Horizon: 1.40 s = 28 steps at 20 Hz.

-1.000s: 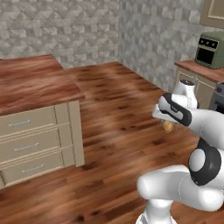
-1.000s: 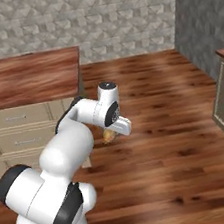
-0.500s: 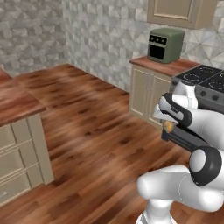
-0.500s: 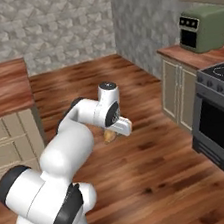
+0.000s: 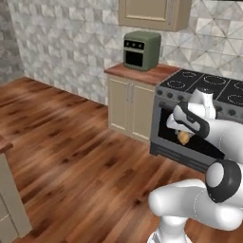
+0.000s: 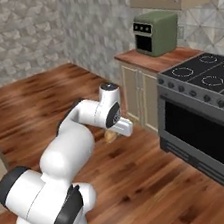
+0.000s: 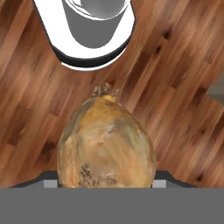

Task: Turn on the sink faucet. Then move the onion from the counter to the sink. Turn off the sink. Move the vegetable from the sink to the pot next to the stove. Finally move the pot to the front center burner.

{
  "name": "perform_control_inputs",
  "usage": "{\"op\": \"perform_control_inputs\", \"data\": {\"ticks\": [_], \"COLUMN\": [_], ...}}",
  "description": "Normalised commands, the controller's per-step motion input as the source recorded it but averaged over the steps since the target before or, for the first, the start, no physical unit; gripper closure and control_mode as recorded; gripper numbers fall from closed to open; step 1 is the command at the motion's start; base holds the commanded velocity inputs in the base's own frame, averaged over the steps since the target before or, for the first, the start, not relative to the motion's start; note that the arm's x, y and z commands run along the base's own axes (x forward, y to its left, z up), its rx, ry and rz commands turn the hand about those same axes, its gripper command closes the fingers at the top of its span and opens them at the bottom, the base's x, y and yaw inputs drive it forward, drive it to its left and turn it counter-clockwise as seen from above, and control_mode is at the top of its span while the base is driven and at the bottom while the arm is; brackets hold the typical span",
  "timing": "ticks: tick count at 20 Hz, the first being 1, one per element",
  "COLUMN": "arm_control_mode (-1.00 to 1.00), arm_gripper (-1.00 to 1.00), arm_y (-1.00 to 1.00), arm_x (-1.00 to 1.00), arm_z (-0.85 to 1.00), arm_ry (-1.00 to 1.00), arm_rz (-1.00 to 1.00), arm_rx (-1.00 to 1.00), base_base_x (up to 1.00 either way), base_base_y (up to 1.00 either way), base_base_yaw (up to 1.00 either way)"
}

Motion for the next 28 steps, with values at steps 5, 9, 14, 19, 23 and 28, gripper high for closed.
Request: {"op": "perform_control_inputs", "data": {"ticks": [5,9,14,19,23,28], "arm_control_mode": [1.0,1.0,1.0,1.0,1.0,1.0], "arm_gripper": [1.0,1.0,1.0,1.0,1.0,1.0], "arm_y": [0.0,0.0,0.0,0.0,0.0,0.0], "arm_x": [0.0,0.0,0.0,0.0,0.0,0.0], "arm_z": [0.0,0.0,0.0,0.0,0.0,0.0], "arm_ry": [0.0,0.0,0.0,0.0,0.0,0.0], "arm_rz": [0.0,0.0,0.0,0.0,0.0,0.0], "arm_rx": [0.0,0.0,0.0,0.0,0.0,0.0], "base_base_x": [0.8,0.8,0.77,0.74,0.75,0.72], "base_base_y": [0.04,0.01,0.0,0.0,0.0,0.0], "base_base_yaw": [-0.39,-0.38,-0.38,-0.39,-0.37,-0.37]}}
